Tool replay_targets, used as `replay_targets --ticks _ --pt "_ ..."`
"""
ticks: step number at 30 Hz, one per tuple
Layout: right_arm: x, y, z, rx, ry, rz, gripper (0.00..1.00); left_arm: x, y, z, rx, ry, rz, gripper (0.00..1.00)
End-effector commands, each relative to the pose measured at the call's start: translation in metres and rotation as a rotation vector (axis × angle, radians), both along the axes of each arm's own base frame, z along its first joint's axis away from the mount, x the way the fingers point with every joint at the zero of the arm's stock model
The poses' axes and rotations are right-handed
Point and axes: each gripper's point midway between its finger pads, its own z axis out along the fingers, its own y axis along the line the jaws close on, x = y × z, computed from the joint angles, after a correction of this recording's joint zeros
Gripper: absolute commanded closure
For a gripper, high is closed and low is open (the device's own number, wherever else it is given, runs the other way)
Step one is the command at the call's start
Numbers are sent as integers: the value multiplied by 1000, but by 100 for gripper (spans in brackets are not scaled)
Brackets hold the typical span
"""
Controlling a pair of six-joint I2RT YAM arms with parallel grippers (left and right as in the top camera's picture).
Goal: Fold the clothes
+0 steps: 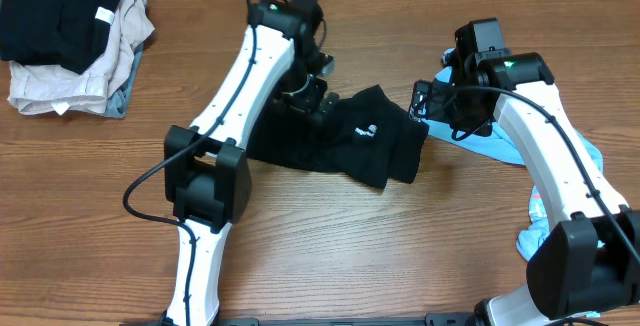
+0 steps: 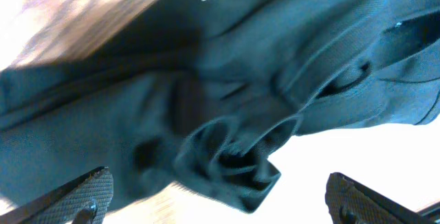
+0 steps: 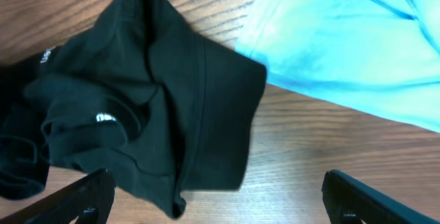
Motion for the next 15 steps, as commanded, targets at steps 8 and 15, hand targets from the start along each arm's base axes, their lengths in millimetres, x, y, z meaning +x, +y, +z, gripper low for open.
replay_targets --ticks 8,15 --pt "-26 24 -83 148 168 11 5 64 60 95 -67 -284 225 0" --pt "-47 40 -119 265 178 8 23 71 78 100 -65 -303 264 0"
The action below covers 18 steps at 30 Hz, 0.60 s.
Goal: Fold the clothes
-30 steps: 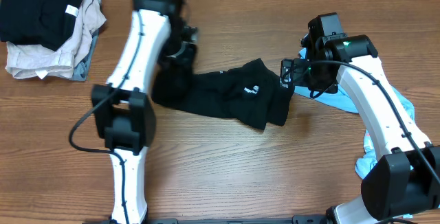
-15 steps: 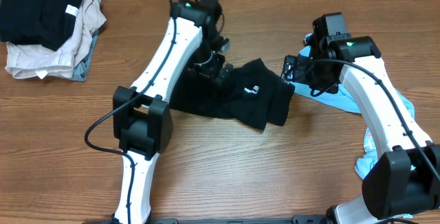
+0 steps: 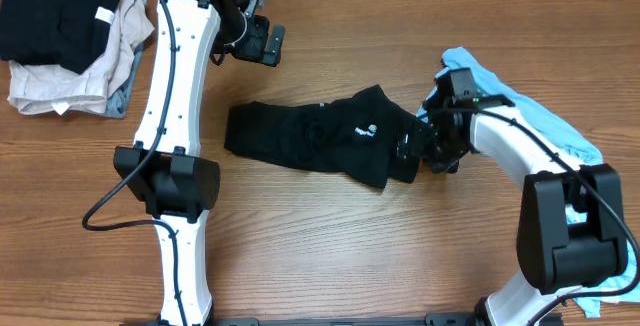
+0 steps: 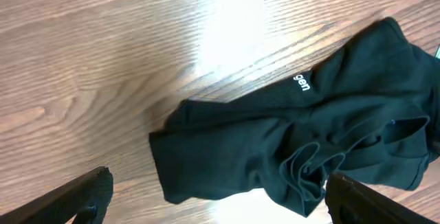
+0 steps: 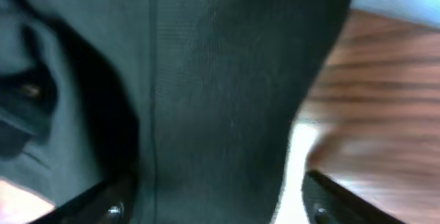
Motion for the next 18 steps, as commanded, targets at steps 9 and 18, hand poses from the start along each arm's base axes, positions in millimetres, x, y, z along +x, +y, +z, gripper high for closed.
replay_targets --ticks 9,18 --pt "-3 6 -11 107 -26 -26 96 6 28 7 86 -35 78 0" --pt "26 -59 88 83 -160 -82 96 11 73 6 102 -32 173 0"
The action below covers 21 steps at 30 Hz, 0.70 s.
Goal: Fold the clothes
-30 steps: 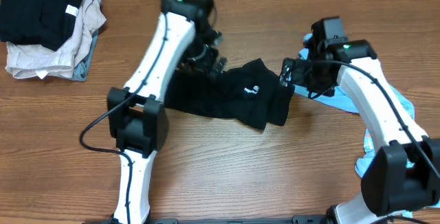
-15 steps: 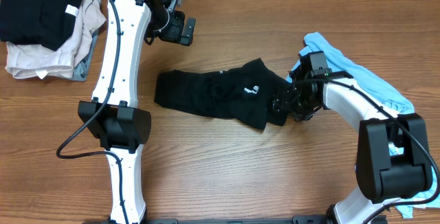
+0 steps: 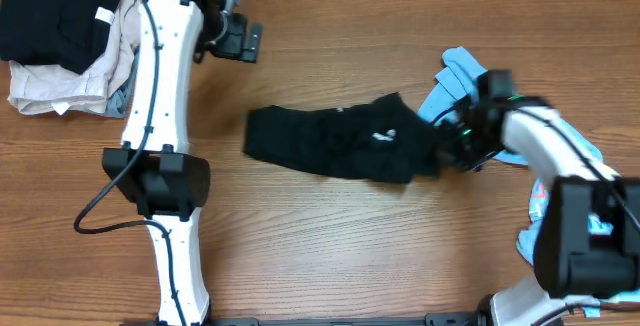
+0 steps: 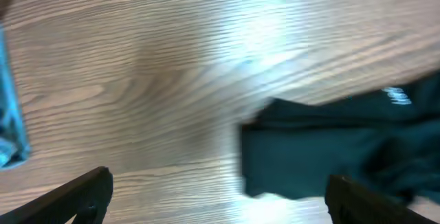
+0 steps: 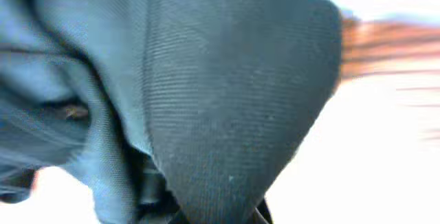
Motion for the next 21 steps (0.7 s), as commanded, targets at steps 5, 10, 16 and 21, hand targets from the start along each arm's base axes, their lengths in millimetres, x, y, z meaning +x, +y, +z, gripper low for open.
replay_targets --ticks 5,10,16,21 --pt "35 -26 134 -68 -306 86 96 7 61 8 16 -32 138 0" --pt "33 18 157 -108 -357 236 94 8 81 9 16 -38 180 0" --pt "21 98 130 -213 -357 461 82 9 85 8 16 -44 187 0" --pt "24 144 85 -222 -326 576 77 11 80 5 -12 -40 178 0"
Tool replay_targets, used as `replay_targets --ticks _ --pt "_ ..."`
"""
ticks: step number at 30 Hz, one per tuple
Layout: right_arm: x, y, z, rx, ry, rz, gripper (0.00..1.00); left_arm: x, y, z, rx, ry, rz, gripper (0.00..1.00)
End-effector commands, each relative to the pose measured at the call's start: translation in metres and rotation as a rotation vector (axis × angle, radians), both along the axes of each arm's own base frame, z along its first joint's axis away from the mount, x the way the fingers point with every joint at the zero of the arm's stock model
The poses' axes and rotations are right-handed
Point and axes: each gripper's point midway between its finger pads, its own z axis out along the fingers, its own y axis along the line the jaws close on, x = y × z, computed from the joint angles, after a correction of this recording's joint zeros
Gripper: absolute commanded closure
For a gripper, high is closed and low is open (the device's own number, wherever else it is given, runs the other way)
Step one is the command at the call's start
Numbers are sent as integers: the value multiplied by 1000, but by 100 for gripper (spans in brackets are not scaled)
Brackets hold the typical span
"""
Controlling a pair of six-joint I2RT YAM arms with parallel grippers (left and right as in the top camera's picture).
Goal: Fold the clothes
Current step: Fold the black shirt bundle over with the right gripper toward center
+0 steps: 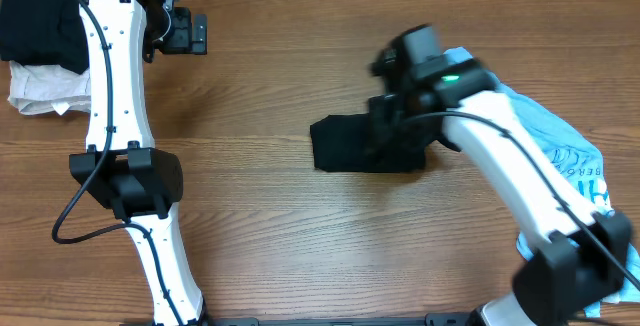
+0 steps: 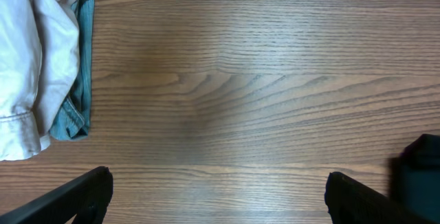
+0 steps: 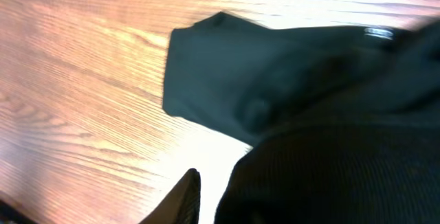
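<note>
A black garment point(image 1: 350, 148) lies bunched into a short, doubled block at the table's middle. My right gripper point(image 1: 397, 116) hangs over its right half, shut on a fold of the black cloth point(image 3: 330, 162). That cloth fills the right wrist view's lower right and hides one finger; the other fingertip point(image 3: 187, 193) shows beside it. The garment's lower layer point(image 3: 227, 80) lies flat on the wood. My left gripper point(image 2: 216, 183) is open and empty above bare wood at the back left point(image 1: 185, 31). The garment's edge point(image 2: 421, 176) shows at that view's right.
A pile of clothes point(image 1: 45, 36), black on top of white and denim, sits in the back left corner; its white and denim edge point(image 2: 41, 66) shows in the left wrist view. A light blue garment point(image 1: 560, 141) lies at the right under my right arm.
My right gripper has moved from the garment's right end to over its middle, still holding cloth. The garment is now about half as long. My left gripper has moved further left, toward the pile.
First my left gripper was open on the garment's left part and my right gripper open above its right end. Then the left arm stood at the back left and the right gripper reached the right end. It held that end, the garment stretched rightward, and now it is doubled over.
</note>
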Motion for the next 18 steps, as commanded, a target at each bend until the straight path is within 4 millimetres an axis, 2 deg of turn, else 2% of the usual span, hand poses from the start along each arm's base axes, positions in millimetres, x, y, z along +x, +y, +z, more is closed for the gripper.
replay_targets --ticks 1,5,10,12,18 --pt "12 23 -39 -61 17 44 76 3 -8 3 -33 -17 -6 0" --pt "17 46 -66 -35 34 83 76 4 -10 -3 -45 -6 -9 0" --pt "10 63 -62 -6 41 125 76 5 -10 -9 -46 6 -9 0" --pt "7 66 -48 -12 51 136 76 5 -10 -9 -46 5 -9 0" --pt "23 87 34 48 -62 158 78 7 -10 -9 -46 -2 -9 0"
